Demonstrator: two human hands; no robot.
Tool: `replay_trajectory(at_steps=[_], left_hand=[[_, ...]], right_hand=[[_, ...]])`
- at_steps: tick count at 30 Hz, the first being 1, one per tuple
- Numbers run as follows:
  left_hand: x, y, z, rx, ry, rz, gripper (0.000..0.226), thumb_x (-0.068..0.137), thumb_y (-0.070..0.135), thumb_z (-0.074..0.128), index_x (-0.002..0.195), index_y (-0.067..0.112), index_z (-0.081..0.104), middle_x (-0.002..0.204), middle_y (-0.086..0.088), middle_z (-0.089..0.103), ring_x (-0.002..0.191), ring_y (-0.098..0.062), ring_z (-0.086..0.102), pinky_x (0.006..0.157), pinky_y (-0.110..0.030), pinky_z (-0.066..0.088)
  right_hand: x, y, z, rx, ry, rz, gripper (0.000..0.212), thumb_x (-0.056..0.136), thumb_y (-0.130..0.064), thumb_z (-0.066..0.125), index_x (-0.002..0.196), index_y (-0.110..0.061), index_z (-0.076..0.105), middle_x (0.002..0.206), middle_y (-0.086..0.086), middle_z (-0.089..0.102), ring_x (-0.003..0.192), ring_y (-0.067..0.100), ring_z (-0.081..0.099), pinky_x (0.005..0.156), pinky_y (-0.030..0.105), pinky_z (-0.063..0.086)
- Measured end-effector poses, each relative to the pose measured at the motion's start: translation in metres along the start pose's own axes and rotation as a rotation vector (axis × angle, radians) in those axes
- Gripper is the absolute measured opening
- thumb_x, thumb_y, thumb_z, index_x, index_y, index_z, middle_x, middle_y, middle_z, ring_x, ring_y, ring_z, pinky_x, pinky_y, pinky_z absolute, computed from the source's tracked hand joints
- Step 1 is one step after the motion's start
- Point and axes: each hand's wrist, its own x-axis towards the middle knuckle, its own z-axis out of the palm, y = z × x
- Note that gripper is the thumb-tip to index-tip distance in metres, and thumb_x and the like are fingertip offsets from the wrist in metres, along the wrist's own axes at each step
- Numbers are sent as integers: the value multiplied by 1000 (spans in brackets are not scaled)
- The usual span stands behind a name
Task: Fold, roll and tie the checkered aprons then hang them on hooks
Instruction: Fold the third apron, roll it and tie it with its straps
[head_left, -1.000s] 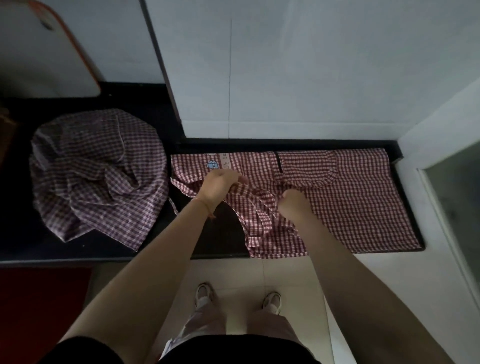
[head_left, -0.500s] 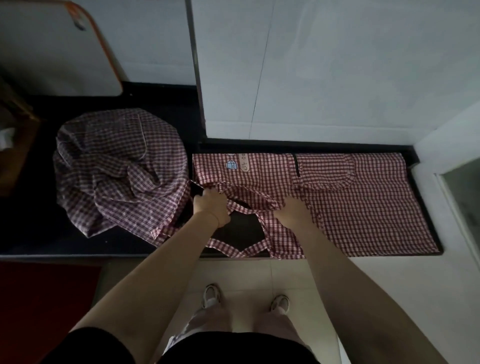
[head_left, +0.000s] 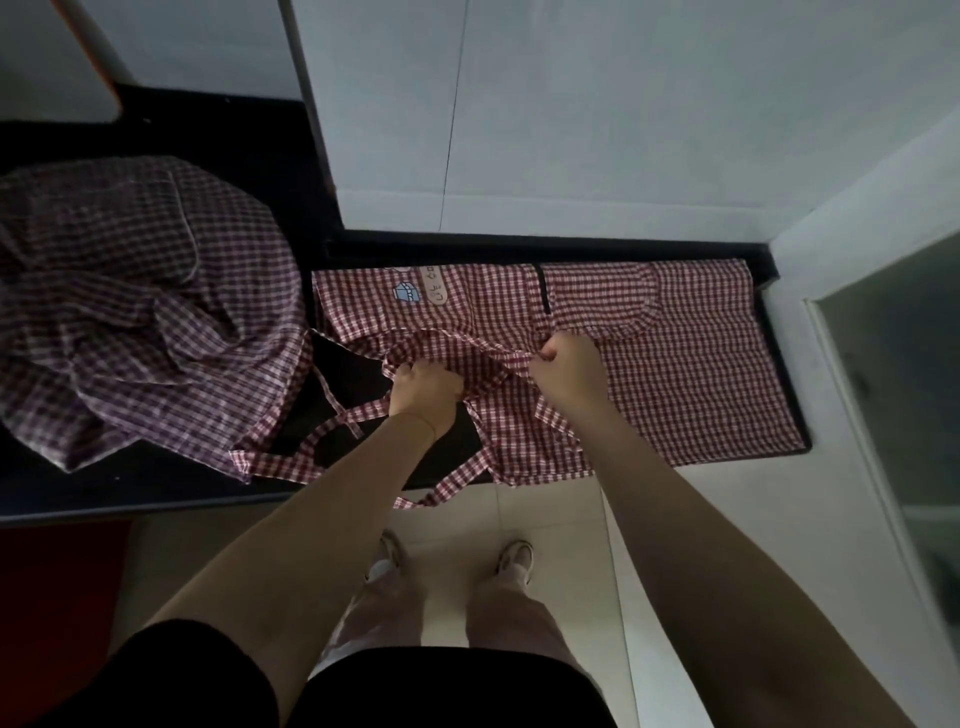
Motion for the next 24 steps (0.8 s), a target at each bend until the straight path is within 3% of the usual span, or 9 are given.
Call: replay_trajectory(at_steps=[3,6,9,11,13,15,20,22,24], left_hand=[[-1,-9,-22,101,-106,46,20,95,25,55,110,24,68,110,1,65,111,-23,55,104,-39,33],[-7,-24,-53,228,-419,60,15,89,31,65,101,21,66,95,2,61,114,-22,57,101,-37,39],[-9,-38,-71,205,-745,-103,36,89,18,64,125,11,61,117,-12,62,123,-29,56,107,-41,43],[-6,-43,-70,111,-645,-152,26,88,16,60,114,14,63,107,-11,63,108,-27,62,98,-41,50],[-8,-42,-64,52,-385,-155,11,92,22,54,97,13,61,92,-2,60,89,-21,61,80,-33,50],[-9,-35,-49,-19,-200,-112,20,97,29,50,99,12,61,92,0,58,89,-21,59,75,-34,48],[-19,-8,-3,-142,-293,38,35,97,34,54,129,21,54,127,-2,57,117,-26,54,103,-41,43],[-21,-4,8,-114,-306,51,32,98,28,53,128,18,59,127,-5,60,117,-27,55,104,-40,43],[-21,-7,8,-157,-494,82,28,95,23,61,120,11,67,120,-8,65,115,-28,59,96,-35,48]], right_hand=[[6,-5,-6,-16,1,6,17,89,-21,62,75,-10,62,77,6,63,73,23,61,67,43,56],[10,-13,-10,8,-80,24,20,91,-18,57,75,-5,61,76,8,63,70,25,61,66,38,53],[12,-21,-7,-47,-338,95,27,95,-24,56,74,-7,60,75,6,61,68,20,58,61,29,46],[12,-23,-5,-116,-416,106,35,95,-23,57,62,-14,48,62,-1,49,55,13,46,52,24,35],[12,-21,-2,-152,-426,95,41,92,-16,56,56,-18,36,56,-3,35,48,11,33,46,24,26],[9,-16,1,-155,-434,67,39,91,-14,56,57,-16,38,56,-2,37,48,12,34,45,24,26],[3,-15,8,-100,-373,43,15,94,-21,60,82,-13,55,71,0,52,58,14,47,50,26,34],[3,-14,7,-91,-348,39,11,94,-21,59,89,-13,54,74,1,52,62,15,47,54,28,35],[2,-15,6,-84,-355,35,15,95,-26,60,91,-12,56,75,1,54,62,15,48,55,29,37]])
